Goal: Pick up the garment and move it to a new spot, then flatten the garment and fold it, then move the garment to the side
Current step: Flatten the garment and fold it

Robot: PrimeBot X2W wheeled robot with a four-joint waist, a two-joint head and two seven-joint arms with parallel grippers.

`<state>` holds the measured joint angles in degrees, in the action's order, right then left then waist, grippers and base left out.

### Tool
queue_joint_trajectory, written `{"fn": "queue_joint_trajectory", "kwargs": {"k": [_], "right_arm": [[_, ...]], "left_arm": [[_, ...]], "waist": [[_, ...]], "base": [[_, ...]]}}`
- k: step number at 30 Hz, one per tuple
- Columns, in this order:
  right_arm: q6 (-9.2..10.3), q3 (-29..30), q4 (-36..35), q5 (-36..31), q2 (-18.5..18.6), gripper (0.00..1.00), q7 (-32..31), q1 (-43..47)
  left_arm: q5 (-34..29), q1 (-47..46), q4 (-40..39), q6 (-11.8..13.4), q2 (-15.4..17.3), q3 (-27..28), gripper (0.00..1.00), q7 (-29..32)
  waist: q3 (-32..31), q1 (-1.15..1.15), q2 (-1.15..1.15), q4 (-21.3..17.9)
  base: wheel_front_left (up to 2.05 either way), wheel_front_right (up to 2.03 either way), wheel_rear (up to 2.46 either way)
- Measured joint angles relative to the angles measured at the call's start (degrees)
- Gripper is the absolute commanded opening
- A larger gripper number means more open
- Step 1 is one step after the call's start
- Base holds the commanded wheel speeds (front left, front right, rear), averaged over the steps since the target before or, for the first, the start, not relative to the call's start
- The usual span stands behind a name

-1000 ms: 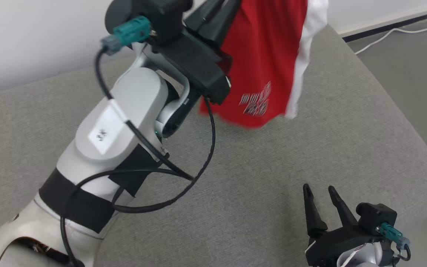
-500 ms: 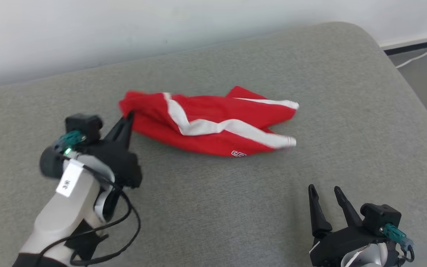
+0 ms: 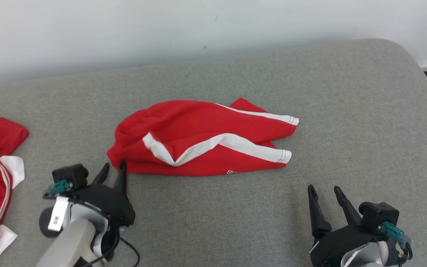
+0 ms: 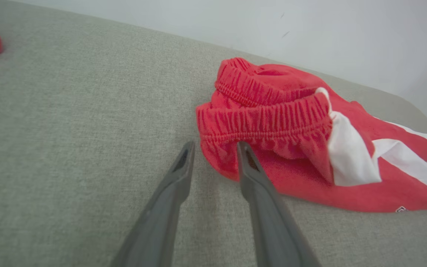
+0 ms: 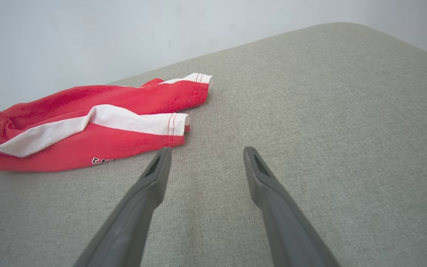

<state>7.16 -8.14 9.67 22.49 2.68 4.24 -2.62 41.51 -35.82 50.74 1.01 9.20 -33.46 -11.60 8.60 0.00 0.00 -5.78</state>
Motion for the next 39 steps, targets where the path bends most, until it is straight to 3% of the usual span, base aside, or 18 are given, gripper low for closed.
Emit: {"fn": "queue_joint_trajectory", "kwargs": {"k": [8, 16, 20, 27, 28, 33, 39], "right_arm": [[0.0, 0.0, -0.2, -1.4, 0.0, 1.0, -1.3, 0.9], [0.0, 2.5, -0.6, -1.9, 0.5, 1.0, -1.6, 2.5], [0.0, 3.2, -1.5, -1.9, 1.1, 1.0, -1.1, 3.6], [0.0, 3.4, -4.0, -3.7, 3.4, 1.0, 0.4, 3.8], [0.0, 3.1, -4.1, -3.9, 3.5, 1.0, 0.4, 3.8], [0.0, 3.4, -4.6, -3.9, 3.1, 1.0, 0.4, 4.8], [0.0, 3.2, -5.8, -4.0, 2.9, 1.0, 0.4, 5.6]], "left_arm": [[4.1, 5.2, -0.9, 0.6, 0.1, 5.0, 1.0, -1.9], [10.9, 12.9, -7.5, -1.6, -0.5, 12.5, 1.0, -2.8], [7.4, 16.1, -13.1, -1.3, 0.3, 12.3, 1.0, -2.8], [-5.7, 21.2, -24.1, 1.4, 4.2, 7.8, 1.0, -2.8], [-9.1, 22.9, -26.2, 2.3, 6.1, 5.7, 1.0, -2.8], [-9.7, 28.0, -31.6, 4.7, 7.4, 7.4, 1.0, -2.8], [-9.2, 31.3, -35.6, 5.1, 7.8, 8.8, 1.0, -2.8]], "waist": [[-2.4, 0.0, 0.0, 1.5], [-5.0, 0.0, 0.0, 2.4], [-6.3, 0.0, 0.0, 3.2], [-8.1, 0.0, 0.0, 5.4], [-8.6, 0.0, 0.0, 5.9], [-9.6, 0.0, 0.0, 7.1], [-10.2, 0.0, 0.0, 8.2]], "base": [[0.0, 0.0, 0.0], [0.0, 0.0, 0.0], [0.0, 0.0, 0.0], [0.0, 0.0, 0.0], [0.0, 0.0, 0.0], [0.0, 0.0, 0.0], [0.0, 0.0, 0.0]]}}
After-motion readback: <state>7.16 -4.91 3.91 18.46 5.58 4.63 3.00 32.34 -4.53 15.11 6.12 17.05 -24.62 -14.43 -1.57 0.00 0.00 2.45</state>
